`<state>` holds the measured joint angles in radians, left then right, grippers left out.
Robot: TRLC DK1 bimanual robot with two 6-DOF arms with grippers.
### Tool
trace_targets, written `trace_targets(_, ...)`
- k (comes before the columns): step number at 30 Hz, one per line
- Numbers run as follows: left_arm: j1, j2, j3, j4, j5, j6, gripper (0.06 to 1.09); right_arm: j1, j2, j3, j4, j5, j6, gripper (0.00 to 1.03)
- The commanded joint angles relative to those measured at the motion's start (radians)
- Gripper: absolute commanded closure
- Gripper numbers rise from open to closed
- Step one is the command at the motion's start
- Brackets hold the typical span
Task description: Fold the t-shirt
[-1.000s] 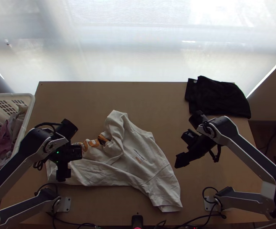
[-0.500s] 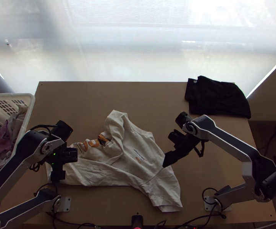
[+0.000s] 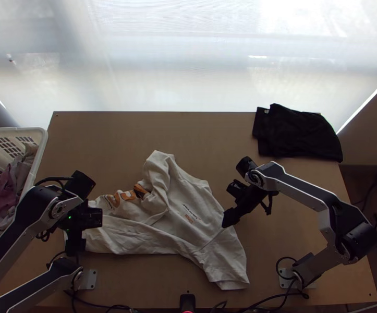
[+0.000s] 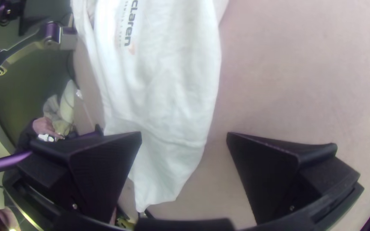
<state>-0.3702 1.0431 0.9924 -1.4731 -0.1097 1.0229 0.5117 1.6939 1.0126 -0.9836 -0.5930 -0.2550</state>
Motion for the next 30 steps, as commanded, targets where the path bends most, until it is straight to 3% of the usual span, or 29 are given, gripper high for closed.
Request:
trace_targets(1, -0.003, -0.011, -0.014, 0.01, 0.002, 0.006, 0.11, -0.009, 0.018, -0.028, 0.029, 0.024, -0.015, 0.1)
trace_targets(9, -0.009, -0.012, -0.043, 0.037, 0.008, 0.0, 0.11, -0.006, 0.007, -0.042, 0.049, 0.021, 0.022, 0.2)
trace_targets(17, -0.029, -0.012, -0.078, 0.071, 0.036, -0.004, 0.11, 0.017, -0.01, -0.048, 0.057, 0.021, 0.046, 0.2)
trace_targets(30, -0.049, -0.022, -0.207, 0.289, 0.004, 0.016, 0.12, 0.08, -0.007, -0.02, 0.065, 0.021, 0.094, 0.2)
